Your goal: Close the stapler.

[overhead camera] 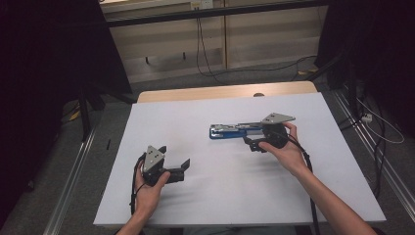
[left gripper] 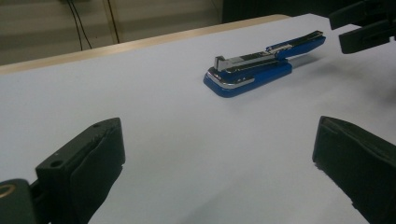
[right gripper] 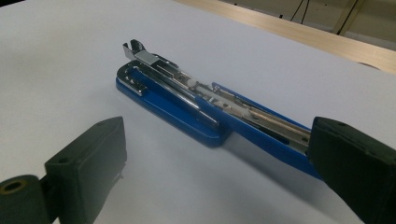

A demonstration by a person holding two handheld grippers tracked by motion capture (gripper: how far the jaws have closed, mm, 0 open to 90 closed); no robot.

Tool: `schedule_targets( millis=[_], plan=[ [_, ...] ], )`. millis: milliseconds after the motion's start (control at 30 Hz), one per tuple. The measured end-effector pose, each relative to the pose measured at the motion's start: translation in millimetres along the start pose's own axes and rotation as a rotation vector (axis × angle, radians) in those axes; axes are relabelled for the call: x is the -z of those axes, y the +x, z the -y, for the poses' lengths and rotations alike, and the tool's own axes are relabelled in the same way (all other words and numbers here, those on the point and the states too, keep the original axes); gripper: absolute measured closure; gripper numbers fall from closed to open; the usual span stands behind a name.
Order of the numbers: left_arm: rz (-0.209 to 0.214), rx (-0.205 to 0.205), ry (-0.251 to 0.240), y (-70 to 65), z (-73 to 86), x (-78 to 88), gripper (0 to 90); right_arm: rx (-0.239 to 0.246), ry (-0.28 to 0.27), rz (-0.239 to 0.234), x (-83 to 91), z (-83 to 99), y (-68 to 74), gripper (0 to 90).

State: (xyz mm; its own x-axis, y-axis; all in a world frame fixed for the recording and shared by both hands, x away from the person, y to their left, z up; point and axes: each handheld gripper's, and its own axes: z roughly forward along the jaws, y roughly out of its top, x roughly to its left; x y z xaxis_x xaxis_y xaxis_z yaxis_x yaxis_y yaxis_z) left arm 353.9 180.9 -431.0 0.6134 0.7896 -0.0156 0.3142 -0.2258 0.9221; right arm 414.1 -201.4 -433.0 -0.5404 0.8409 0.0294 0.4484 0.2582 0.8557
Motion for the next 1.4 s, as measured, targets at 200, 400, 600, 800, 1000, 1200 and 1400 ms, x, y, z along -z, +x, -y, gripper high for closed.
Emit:
schedule_targets(
  millis=[200, 400, 600, 800, 1000, 1200, 1400],
  plan=[
    [0.019, -0.008, -0.002, -0.5, -2.5, -4.1, 2.9, -0.015, -0.012, 0.006, 5.8, 3.5, -4.6, 4.1],
    [0.013, -0.024, 0.009, -2.5, -4.4, -10.1, 4.4, -0.029, -0.019, 0.022, 12.6, 10.9, -8.6, 2.7],
    [-0.014, -0.039, 0.022, -7.5, -10.7, -24.7, 7.3, -0.036, -0.028, 0.024, 22.4, 18.2, -13.6, 3.1],
    [0.044, -0.053, 0.042, -12.1, -15.9, -35.9, 6.2, -0.043, -0.033, 0.032, 27.9, 23.6, -18.7, 4.4],
    [0.079, -0.049, 0.03, -15.1, -20.0, -44.1, 7.9, -0.047, -0.047, 0.038, 30.6, 27.0, -19.7, 7.9],
    [0.085, -0.037, 0.011, -14.1, -29.8, -60.5, 13.4, -0.062, -0.047, 0.038, 31.4, 32.1, -23.4, 18.0],
    [0.095, -0.026, 0.032, -13.1, -36.3, -77.8, 21.0, -0.069, -0.063, 0.03, 30.4, 33.1, -27.0, 36.4]
  ],
)
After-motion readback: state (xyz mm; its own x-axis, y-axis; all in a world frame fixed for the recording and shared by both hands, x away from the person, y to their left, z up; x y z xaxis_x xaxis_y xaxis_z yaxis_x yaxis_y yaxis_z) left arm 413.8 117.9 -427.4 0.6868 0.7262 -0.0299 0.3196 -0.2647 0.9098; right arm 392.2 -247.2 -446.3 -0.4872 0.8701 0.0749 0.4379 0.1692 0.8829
